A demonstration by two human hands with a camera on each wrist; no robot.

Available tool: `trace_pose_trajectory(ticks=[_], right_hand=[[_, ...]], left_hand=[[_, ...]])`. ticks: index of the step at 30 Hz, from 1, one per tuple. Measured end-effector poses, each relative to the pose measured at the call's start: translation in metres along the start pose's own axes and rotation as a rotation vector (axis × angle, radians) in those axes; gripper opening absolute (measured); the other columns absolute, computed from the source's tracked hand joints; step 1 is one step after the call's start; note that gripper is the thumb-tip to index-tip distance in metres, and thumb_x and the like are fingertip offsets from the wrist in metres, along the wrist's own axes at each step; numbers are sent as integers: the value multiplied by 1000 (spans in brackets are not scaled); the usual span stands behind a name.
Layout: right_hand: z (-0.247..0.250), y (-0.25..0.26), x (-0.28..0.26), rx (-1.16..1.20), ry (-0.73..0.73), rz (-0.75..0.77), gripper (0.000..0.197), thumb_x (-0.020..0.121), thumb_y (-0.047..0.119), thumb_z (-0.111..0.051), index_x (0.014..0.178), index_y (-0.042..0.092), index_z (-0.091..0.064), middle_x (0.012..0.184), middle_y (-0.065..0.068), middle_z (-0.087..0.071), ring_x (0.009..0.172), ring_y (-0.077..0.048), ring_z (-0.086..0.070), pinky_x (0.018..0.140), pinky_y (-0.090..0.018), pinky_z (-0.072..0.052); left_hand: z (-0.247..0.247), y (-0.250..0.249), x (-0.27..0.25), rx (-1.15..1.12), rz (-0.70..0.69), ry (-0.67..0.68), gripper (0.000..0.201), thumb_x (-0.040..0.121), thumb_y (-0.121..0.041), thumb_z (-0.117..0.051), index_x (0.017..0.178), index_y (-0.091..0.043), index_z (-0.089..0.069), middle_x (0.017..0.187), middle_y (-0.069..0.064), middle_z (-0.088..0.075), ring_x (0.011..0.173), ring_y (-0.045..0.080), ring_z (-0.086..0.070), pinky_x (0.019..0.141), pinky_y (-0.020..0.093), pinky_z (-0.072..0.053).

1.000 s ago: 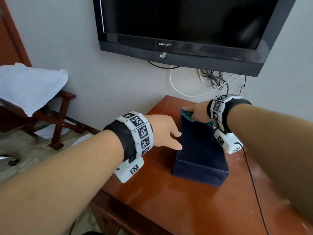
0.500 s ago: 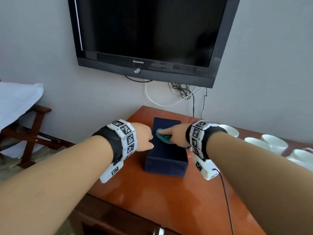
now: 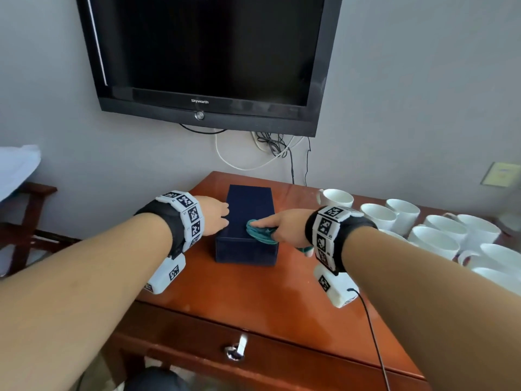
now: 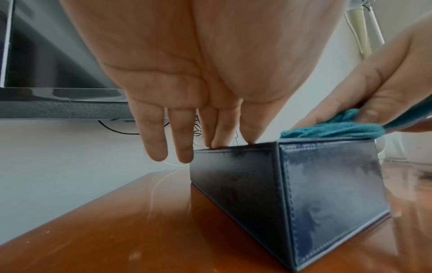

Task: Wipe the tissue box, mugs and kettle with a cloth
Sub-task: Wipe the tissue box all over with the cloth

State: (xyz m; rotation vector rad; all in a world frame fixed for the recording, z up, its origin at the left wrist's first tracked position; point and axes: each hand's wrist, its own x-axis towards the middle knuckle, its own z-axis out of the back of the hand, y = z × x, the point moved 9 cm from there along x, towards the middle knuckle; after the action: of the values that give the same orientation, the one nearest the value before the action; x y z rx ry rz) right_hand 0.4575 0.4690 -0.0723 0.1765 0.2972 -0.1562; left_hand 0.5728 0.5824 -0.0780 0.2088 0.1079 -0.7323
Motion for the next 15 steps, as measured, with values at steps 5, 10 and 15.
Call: trace_pose_trajectory(ticks=[5,10,15], right_hand=[[8,-22,34,45,-55,-49,70,105,1,-43,155,48,-29,91,10,-52,73,-11,-49,42,-5,-33],[27,-36,70,12,-67,-91,73,106,-3,-36,161,41,-22,83,4,-51,60,-9,-42,36,-7,-33],[44,-47,112,-46,-104,-138,79,103,-4,-37,160,48,-19,82,2,-52,57,-13,-45,46,-19,-39]], left_hand=[[5,3,5,85,-56,79,53,113,-39,-34,162,-19,-33,172,-8,-19,155,22,-29,123,37,-29],[15,4,15,112,-109,106,59,108,-49,-44,160,-23,-40,168,-11,-32,150,19,-38,119,37,-36],[21,4,22,99,-139,113,59,104,-53,-51,155,-23,-48,163,-12,-42,139,16,-49,108,29,-42]])
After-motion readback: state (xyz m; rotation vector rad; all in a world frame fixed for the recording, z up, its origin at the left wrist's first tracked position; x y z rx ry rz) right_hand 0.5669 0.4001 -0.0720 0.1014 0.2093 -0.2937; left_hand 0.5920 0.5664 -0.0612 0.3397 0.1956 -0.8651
